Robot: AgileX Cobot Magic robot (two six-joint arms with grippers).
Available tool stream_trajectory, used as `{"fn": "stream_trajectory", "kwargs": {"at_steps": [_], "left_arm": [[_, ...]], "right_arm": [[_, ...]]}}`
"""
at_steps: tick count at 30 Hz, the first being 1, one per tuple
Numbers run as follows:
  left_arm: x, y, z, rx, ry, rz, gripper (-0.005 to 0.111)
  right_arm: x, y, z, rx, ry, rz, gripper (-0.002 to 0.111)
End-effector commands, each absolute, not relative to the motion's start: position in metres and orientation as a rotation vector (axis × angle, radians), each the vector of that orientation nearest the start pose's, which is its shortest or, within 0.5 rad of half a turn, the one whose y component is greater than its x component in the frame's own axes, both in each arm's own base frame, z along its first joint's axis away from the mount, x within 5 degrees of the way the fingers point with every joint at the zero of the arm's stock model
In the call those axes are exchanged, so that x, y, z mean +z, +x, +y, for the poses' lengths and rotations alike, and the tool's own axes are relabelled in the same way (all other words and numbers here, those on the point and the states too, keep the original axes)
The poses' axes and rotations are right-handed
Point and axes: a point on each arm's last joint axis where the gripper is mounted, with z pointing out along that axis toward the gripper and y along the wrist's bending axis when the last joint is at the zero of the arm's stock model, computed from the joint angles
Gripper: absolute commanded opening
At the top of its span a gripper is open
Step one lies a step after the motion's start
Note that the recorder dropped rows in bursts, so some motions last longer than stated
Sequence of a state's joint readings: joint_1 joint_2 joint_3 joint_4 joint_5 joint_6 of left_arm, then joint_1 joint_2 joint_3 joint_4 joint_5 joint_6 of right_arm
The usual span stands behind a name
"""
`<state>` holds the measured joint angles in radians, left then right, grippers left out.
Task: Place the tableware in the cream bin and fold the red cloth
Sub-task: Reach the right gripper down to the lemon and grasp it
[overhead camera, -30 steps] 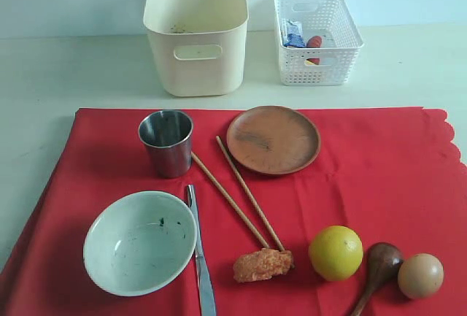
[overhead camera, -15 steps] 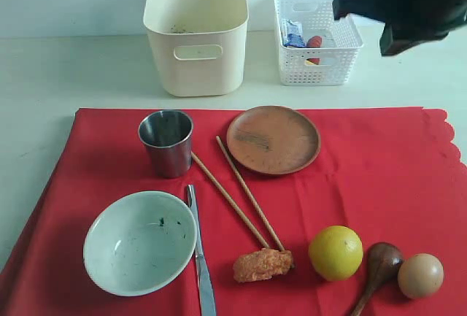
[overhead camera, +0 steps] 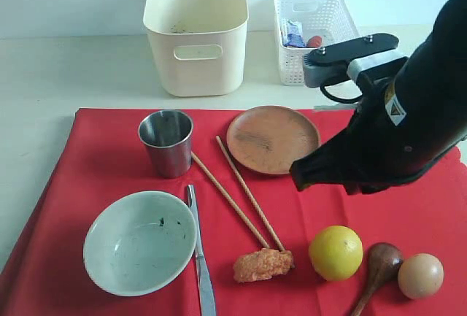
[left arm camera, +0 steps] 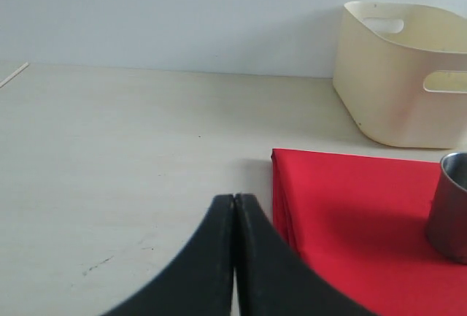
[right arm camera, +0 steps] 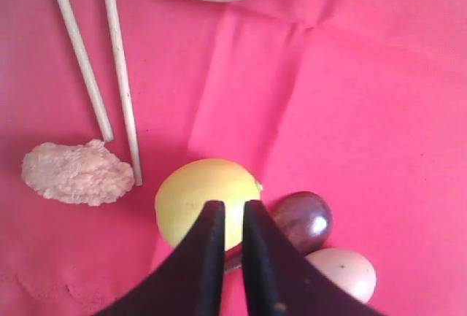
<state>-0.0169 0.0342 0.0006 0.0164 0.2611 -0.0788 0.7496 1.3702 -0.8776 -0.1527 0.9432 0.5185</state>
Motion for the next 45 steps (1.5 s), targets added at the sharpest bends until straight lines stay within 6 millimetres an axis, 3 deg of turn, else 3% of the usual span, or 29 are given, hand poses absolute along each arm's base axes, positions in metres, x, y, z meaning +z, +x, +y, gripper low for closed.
{"fn": "stream_trajectory", "kwargs": {"at_steps": [1, 8, 13, 17, 23, 28, 37, 45], "left_arm": [[0.188, 0.058, -0.001, -0.059, -0.039, 1.780, 0.001], [0.188, 0.058, -0.001, -0.059, -0.039, 1.780, 0.001], [0.188, 0.058, -0.001, -0.059, -0.039, 1.780, 0.001], [0.188, 0.058, -0.001, -0.059, -0.039, 1.780, 0.001], [0.188, 0.058, -0.001, -0.059, -0.039, 1.780, 0.001], [0.188, 0.058, -0.001, -0.059, -0.039, 1.780, 0.001], [0.188, 0.058, -0.001, -0.059, -0.039, 1.780, 0.001], [0.188, 0.058, -0.001, -0.059, -0.039, 1.780, 0.001]], "right_arm": [[0.241, 0.173, 0.163, 0.044, -0.509, 2.857, 0.033], [0.238, 0.162, 0.174, 0.066, -0.624, 2.830, 0.060], [0.211, 0.160, 0.170, 0.010, -0.654, 2.859, 0.072], [0.188, 0.159, 0.171, 0.012, -0.670, 2.876, 0.073], [0.170, 0.165, 0.180, 0.046, -0.667, 2.877, 0.073], [0.155, 0.171, 0.180, -0.051, -0.663, 2.891, 0.073], [0.137, 0.176, 0.180, -0.164, -0.656, 2.909, 0.073], [0.132, 0.177, 0.180, -0.185, -0.653, 2.921, 0.073]]}}
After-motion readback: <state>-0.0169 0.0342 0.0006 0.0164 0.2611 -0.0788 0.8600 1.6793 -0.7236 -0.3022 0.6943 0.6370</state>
